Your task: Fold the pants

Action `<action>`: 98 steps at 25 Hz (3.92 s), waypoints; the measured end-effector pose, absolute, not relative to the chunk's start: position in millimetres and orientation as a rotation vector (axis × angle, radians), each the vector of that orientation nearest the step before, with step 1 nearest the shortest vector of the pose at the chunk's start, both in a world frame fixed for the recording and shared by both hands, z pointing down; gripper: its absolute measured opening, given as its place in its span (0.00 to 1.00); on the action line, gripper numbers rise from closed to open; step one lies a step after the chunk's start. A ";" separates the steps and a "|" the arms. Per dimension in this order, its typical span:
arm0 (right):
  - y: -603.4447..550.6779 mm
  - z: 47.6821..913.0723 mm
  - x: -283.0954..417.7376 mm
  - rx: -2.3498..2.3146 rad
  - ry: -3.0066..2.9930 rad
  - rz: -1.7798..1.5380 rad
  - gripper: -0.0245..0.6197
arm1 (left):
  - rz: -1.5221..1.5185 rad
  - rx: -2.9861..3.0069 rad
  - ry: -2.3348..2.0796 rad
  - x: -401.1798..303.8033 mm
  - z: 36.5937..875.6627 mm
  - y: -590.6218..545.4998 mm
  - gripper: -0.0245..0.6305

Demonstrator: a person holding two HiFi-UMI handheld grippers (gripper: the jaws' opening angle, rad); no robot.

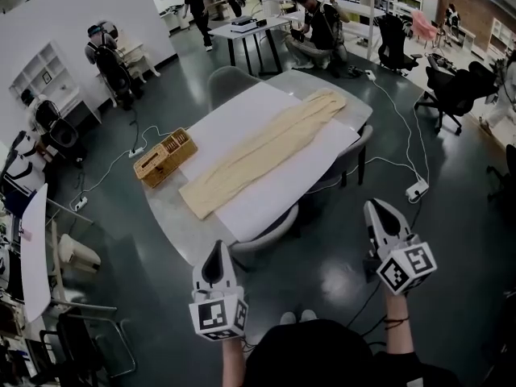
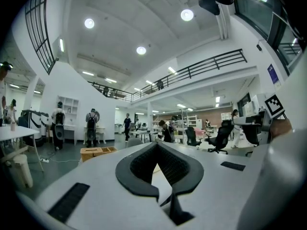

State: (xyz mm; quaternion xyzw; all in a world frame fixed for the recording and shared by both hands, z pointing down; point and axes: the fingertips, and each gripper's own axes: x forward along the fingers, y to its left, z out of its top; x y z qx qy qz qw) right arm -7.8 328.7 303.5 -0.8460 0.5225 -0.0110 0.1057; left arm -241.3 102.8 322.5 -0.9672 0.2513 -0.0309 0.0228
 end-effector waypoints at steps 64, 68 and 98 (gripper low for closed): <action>184.0 348.0 364.1 -2.534 1.499 -0.196 0.06 | -0.261 -3.175 0.474 194.9 379.8 -4.0 0.05; 163.3 348.6 405.2 -2.501 1.582 -0.215 0.06 | -0.276 -3.190 0.538 230.2 384.6 -9.8 0.05; 28.2 418.5 613.0 -2.373 1.922 -0.542 0.06 | -0.573 -3.225 0.679 403.8 451.7 -73.1 0.05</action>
